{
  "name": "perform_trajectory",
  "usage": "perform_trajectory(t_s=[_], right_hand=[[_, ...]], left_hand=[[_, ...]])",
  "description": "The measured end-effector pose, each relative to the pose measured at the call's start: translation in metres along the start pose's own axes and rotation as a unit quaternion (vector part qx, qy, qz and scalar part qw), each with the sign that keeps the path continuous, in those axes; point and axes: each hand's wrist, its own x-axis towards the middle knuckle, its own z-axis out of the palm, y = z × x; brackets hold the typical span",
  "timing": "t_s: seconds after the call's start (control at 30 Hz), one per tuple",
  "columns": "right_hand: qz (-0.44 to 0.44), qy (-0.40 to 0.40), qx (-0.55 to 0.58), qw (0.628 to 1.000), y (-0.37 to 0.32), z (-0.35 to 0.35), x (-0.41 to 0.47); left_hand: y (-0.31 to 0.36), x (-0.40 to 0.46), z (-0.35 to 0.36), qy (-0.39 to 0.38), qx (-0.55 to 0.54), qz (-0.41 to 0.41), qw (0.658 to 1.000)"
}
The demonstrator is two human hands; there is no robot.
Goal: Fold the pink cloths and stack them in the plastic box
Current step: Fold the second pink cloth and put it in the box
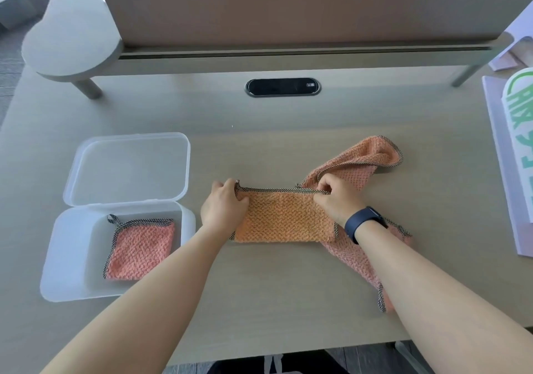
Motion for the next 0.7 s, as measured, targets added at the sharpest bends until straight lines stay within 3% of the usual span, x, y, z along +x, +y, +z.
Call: perform_trajectory(t_s=[0.23,0.5,0.7], right_hand=[[-0.045,0.021,0.028,0.998,-0.014,-0.009,0.006],[-0.151,0.075,-0.153,0.974,-0.068,-0.002,0.040],[-0.203,0.026,-0.229,0.952,-0.108,0.033,0.054]], left_hand=[[-0.006,-0.004,-0.004,-0.032,0.013,0.012,0.999],[-0.022,-0.058,0.007,-0.050,0.011,0.062,0.997],[-0.034,-0.089,0.021,-0.035,0.019,0.146,0.988]])
